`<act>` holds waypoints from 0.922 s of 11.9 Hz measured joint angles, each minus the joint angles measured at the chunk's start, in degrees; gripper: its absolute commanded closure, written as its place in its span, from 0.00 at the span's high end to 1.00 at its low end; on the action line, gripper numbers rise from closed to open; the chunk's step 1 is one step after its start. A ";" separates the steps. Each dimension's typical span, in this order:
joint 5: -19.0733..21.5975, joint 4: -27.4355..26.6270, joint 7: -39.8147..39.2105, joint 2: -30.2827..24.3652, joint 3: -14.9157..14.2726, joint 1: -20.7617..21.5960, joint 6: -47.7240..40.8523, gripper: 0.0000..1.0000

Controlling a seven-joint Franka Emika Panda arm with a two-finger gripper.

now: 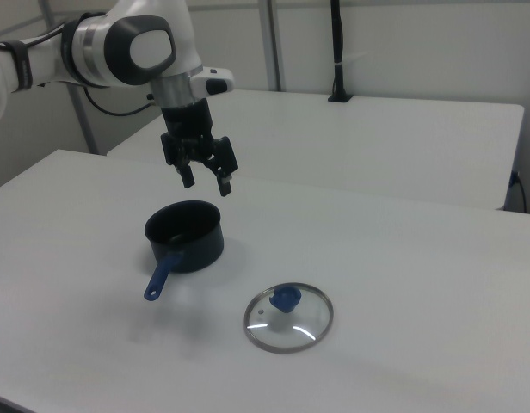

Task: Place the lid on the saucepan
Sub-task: 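Move the gripper over the glass lid's blue knob and lower it, then close the gripper on the blue knob of the glass lid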

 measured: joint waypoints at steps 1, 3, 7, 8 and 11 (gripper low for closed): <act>0.00 0.06 0.00 0.01 -0.09 -0.37 0.00 1.00; 0.01 0.08 -0.04 0.70 -0.93 -1.89 0.03 1.00; 0.09 -1.15 -8.02 5.48 -5.00 -5.88 3.09 1.00; 0.14 -2.11 -11.20 6.72 -5.48 -6.77 4.59 1.00; 0.25 -6.18 -17.99 10.77 -5.88 -7.57 11.72 0.99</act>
